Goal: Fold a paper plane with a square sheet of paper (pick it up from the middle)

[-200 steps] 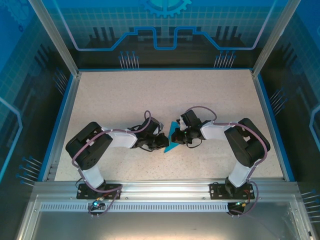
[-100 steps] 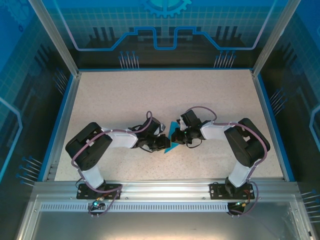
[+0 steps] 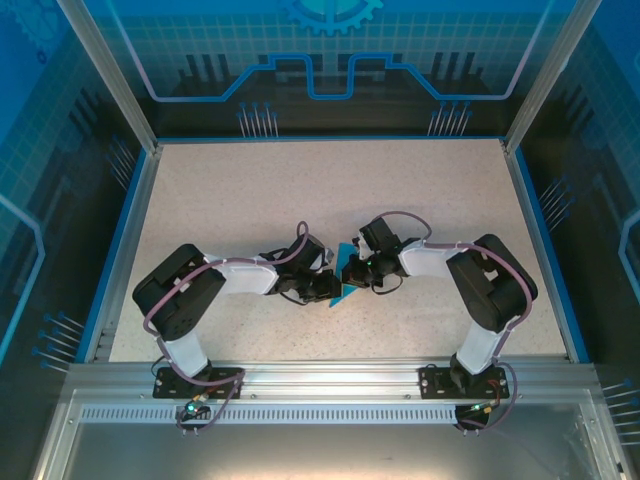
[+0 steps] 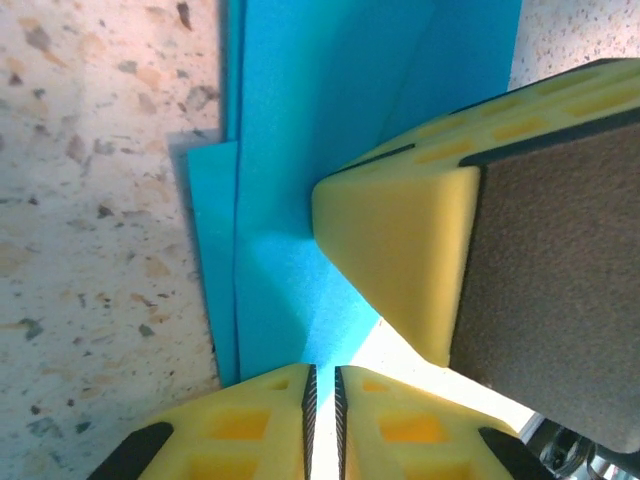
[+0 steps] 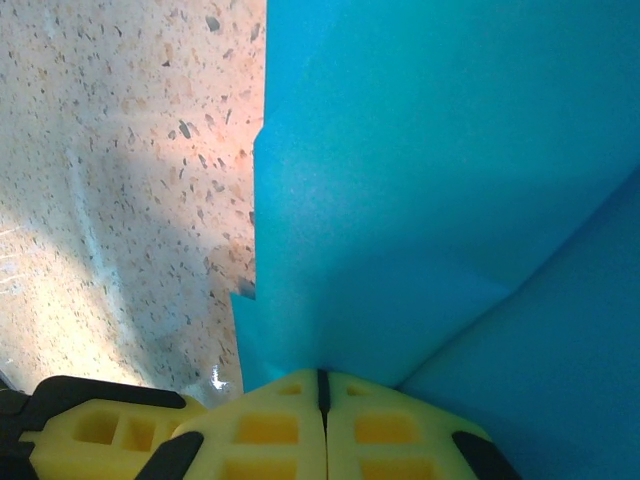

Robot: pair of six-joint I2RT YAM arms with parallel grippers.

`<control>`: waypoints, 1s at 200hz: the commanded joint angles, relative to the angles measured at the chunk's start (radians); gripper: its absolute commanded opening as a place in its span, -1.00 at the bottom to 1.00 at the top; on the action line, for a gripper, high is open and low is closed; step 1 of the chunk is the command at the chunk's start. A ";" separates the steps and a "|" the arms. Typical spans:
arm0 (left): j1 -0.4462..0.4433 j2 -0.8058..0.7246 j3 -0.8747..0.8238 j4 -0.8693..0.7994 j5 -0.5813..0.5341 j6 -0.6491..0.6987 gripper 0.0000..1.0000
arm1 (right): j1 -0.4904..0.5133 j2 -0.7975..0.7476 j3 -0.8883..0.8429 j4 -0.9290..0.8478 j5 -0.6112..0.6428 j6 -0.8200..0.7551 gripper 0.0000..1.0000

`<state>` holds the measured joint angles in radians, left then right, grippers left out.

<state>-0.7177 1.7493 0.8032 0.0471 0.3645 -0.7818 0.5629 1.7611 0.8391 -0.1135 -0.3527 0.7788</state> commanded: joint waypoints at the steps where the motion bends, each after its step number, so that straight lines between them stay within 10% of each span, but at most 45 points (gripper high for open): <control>1: -0.016 0.022 -0.002 -0.102 -0.003 0.027 -0.75 | 0.014 0.087 -0.030 -0.096 0.138 0.016 -0.94; 200: -0.036 -0.046 -0.122 -0.207 0.000 0.074 -0.93 | 0.014 0.124 -0.018 -0.131 0.159 0.032 -0.94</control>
<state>-0.7277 1.7077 0.7376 0.0570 0.3298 -0.7475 0.5644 1.7817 0.8639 -0.1402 -0.3611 0.7975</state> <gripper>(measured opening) 0.039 0.030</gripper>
